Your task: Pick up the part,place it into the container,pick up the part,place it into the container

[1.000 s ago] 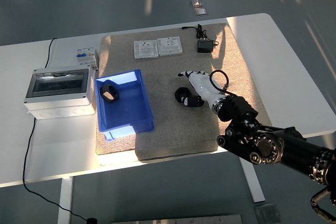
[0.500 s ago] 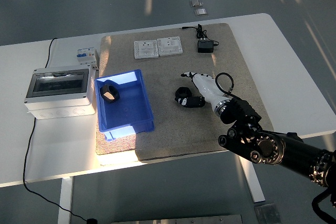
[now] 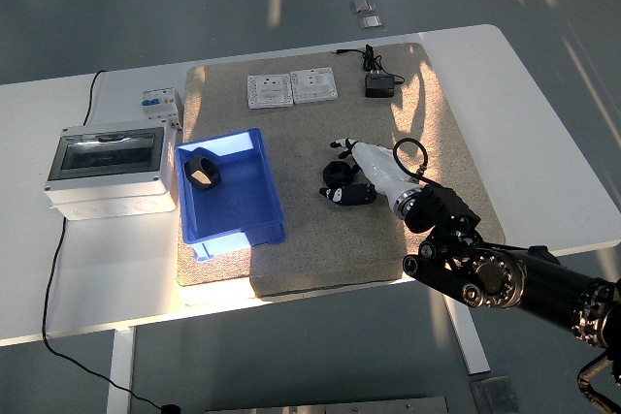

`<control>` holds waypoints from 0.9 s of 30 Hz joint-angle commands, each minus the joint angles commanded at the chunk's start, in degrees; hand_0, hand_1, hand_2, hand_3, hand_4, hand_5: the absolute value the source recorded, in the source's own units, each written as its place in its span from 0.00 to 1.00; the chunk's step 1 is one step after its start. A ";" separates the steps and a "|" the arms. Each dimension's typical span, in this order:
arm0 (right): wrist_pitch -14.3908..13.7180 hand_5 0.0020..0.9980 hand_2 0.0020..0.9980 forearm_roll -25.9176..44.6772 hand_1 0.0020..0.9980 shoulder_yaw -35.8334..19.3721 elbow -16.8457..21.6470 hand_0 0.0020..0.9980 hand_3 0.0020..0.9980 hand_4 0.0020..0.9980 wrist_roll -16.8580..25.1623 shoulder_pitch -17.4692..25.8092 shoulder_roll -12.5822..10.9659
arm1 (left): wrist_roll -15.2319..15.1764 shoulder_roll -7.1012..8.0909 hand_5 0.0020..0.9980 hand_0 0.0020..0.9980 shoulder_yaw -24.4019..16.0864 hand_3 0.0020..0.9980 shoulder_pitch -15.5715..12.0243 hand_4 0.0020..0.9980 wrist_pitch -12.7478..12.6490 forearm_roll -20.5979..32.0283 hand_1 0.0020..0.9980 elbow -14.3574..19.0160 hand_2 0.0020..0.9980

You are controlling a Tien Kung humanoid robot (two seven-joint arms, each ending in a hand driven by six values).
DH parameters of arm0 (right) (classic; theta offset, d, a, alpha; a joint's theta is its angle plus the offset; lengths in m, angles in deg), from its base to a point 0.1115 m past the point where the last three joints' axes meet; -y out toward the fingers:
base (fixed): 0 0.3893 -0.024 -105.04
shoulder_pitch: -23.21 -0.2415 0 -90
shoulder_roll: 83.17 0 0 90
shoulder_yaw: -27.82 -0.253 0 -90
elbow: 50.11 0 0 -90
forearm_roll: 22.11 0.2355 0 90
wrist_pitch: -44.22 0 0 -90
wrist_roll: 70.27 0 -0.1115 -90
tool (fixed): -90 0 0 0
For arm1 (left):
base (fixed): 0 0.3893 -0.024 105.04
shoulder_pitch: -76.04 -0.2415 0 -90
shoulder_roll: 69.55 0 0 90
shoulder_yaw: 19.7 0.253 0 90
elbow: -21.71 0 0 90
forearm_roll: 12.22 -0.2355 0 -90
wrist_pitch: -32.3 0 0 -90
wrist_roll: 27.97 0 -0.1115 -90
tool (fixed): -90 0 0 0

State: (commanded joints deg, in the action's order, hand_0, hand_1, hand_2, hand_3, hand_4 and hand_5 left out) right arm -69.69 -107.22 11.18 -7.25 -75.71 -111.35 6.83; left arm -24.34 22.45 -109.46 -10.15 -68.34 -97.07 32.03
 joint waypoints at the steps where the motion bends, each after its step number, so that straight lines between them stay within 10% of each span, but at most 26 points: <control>1: 0.34 0.32 0.75 -1.20 0.56 0.19 0.19 0.89 0.85 0.80 -0.59 0.01 0.00 | 0.00 0.01 0.80 0.68 -0.04 0.73 0.00 0.75 0.00 -0.09 0.66 0.00 0.74; 12: -0.99 0.10 0.65 -8.05 0.48 0.74 0.85 0.85 0.79 0.63 -3.22 0.12 0.00 | 0.00 0.08 0.80 0.68 -0.26 0.73 0.11 0.75 -0.01 -0.42 0.66 0.00 0.74; 13: -1.34 0.00 0.52 -8.33 0.37 0.77 0.75 0.74 0.66 0.45 -3.37 0.16 0.00 | 0.00 0.08 0.81 0.68 -0.27 0.73 0.13 0.75 0.00 -0.43 0.66 0.00 0.74; 27: -5.61 0.00 0.38 -7.06 0.33 -0.52 0.35 0.71 0.45 0.41 -1.30 0.78 0.00 | -0.09 0.11 0.81 0.68 -0.37 0.73 0.25 0.75 -0.02 -0.34 0.66 0.00 0.74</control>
State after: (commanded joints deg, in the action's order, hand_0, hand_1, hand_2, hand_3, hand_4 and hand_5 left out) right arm -75.30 -114.28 10.66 -6.90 -77.01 -110.57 6.83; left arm -24.43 22.56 -109.83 -9.90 -68.36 -97.41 32.03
